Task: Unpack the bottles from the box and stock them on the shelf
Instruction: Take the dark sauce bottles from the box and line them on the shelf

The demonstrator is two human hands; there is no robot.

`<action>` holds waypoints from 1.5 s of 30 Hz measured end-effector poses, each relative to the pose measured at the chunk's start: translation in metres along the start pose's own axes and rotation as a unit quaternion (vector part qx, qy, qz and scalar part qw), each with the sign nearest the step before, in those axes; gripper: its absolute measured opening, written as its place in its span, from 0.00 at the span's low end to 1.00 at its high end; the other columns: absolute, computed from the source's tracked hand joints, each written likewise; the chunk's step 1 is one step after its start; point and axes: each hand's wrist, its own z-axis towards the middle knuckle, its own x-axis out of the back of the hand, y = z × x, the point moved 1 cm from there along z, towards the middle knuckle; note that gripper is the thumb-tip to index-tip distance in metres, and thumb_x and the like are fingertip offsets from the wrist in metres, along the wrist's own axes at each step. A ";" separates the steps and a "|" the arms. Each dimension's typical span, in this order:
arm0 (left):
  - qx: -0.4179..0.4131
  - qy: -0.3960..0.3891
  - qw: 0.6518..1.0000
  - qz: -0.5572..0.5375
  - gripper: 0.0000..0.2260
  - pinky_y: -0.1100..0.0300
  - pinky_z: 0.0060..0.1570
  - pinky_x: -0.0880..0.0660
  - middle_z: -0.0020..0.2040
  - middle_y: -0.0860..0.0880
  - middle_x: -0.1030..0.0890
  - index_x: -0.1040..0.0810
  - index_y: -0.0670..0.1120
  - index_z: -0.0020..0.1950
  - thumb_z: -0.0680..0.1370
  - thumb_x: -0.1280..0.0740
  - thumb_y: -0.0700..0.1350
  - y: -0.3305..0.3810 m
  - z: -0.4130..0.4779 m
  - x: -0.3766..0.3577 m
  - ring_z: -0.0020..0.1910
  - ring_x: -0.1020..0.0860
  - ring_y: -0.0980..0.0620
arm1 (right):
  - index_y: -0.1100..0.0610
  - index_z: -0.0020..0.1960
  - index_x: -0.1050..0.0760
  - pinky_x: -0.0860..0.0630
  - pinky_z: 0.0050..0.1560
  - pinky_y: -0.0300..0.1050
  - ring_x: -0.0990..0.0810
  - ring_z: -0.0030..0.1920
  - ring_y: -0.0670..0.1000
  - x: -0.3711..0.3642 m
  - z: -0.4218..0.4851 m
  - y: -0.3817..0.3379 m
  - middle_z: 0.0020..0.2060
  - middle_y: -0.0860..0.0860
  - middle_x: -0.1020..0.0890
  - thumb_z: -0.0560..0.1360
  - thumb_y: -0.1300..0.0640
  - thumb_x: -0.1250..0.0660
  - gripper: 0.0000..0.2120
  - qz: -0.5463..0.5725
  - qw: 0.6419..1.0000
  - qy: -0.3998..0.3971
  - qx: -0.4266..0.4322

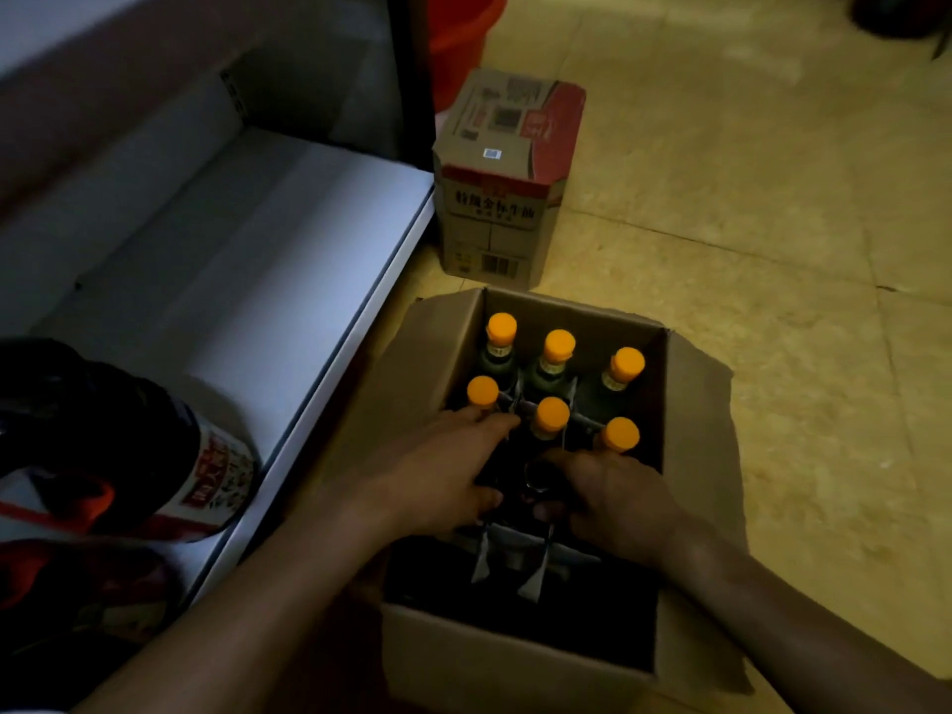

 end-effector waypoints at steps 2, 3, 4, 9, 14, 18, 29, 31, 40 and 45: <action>0.006 -0.008 1.000 -0.001 0.36 0.49 0.73 0.31 0.79 0.51 0.36 0.43 0.54 0.82 0.79 0.28 0.49 0.002 0.000 0.003 0.76 0.34 0.49 | 0.44 0.68 0.27 0.24 0.49 0.45 0.19 0.60 0.52 -0.004 0.002 -0.003 0.60 0.47 0.18 0.79 0.46 0.31 0.18 0.070 0.997 0.013 -0.007; 0.007 -0.009 1.000 -0.004 0.36 0.50 0.73 0.31 0.79 0.51 0.36 0.43 0.54 0.82 0.79 0.28 0.49 0.004 -0.001 0.004 0.76 0.34 0.49 | 0.45 0.66 0.26 0.26 0.48 0.43 0.19 0.59 0.51 -0.006 0.002 -0.003 0.59 0.46 0.17 0.78 0.47 0.30 0.17 0.100 0.995 0.022 -0.009; 0.007 -0.008 1.000 -0.007 0.36 0.50 0.72 0.31 0.78 0.51 0.35 0.43 0.54 0.82 0.79 0.28 0.49 0.005 -0.002 0.004 0.76 0.34 0.49 | 0.45 0.64 0.24 0.27 0.47 0.43 0.18 0.58 0.50 -0.007 0.002 -0.004 0.57 0.45 0.17 0.78 0.47 0.30 0.16 0.121 0.992 0.030 -0.010; 0.006 -0.011 0.999 -0.032 0.35 0.52 0.72 0.31 0.77 0.52 0.34 0.42 0.56 0.81 0.79 0.28 0.47 0.004 -0.008 0.006 0.74 0.32 0.51 | 0.42 0.52 0.24 0.24 0.48 0.45 0.21 0.48 0.42 -0.003 -0.003 -0.008 0.46 0.38 0.20 0.77 0.50 0.27 0.07 0.171 0.984 0.056 0.007; -0.003 -0.015 0.995 -0.103 0.36 0.52 0.69 0.27 0.76 0.53 0.32 0.43 0.59 0.81 0.78 0.27 0.46 0.003 -0.010 0.011 0.72 0.30 0.52 | 0.42 0.55 0.23 0.23 0.46 0.41 0.20 0.46 0.41 0.028 -0.023 -0.024 0.46 0.40 0.18 0.77 0.46 0.29 0.08 0.183 0.975 0.123 -0.008; -0.025 -0.003 0.985 -0.172 0.39 0.65 0.59 0.24 0.68 0.60 0.27 0.43 0.62 0.79 0.76 0.25 0.45 0.008 -0.006 0.007 0.66 0.26 0.60 | 0.40 0.56 0.24 0.25 0.46 0.37 0.22 0.48 0.38 0.060 -0.043 -0.034 0.47 0.37 0.21 0.77 0.40 0.33 0.10 0.173 0.965 0.197 -0.010; -0.028 0.007 0.938 -0.347 0.33 0.78 0.55 0.29 0.59 0.78 0.26 0.35 0.71 0.69 0.74 0.22 0.47 0.026 0.008 0.012 0.61 0.29 0.79 | 0.43 0.48 0.18 0.18 0.47 0.53 0.17 0.48 0.44 0.111 -0.064 -0.037 0.44 0.42 0.15 0.67 0.30 0.32 0.19 0.356 0.829 0.431 0.021; -0.028 0.010 0.935 -0.353 0.32 0.78 0.53 0.27 0.58 0.76 0.24 0.34 0.70 0.67 0.73 0.22 0.45 0.029 0.010 0.013 0.60 0.26 0.75 | 0.43 0.47 0.17 0.17 0.46 0.56 0.15 0.47 0.46 0.114 -0.065 -0.038 0.43 0.43 0.15 0.68 0.32 0.30 0.17 0.395 0.803 0.445 0.029; -0.036 0.098 0.913 -0.395 0.28 0.70 0.50 0.23 0.55 0.67 0.18 0.27 0.58 0.67 0.72 0.21 0.40 0.036 0.006 0.001 0.55 0.19 0.65 | 0.38 0.58 0.26 0.17 0.54 0.51 0.16 0.54 0.41 0.104 -0.060 -0.034 0.52 0.39 0.17 0.74 0.29 0.37 0.18 0.448 0.830 0.329 0.045; -0.033 0.138 0.881 -0.452 0.22 0.64 0.49 0.20 0.51 0.60 0.14 0.25 0.54 0.63 0.74 0.23 0.38 0.042 0.009 0.001 0.51 0.16 0.62 | 0.28 0.74 0.48 0.26 0.60 0.33 0.27 0.65 0.31 0.086 -0.052 -0.048 0.61 0.23 0.29 0.66 0.28 0.34 0.41 0.445 0.835 0.323 0.026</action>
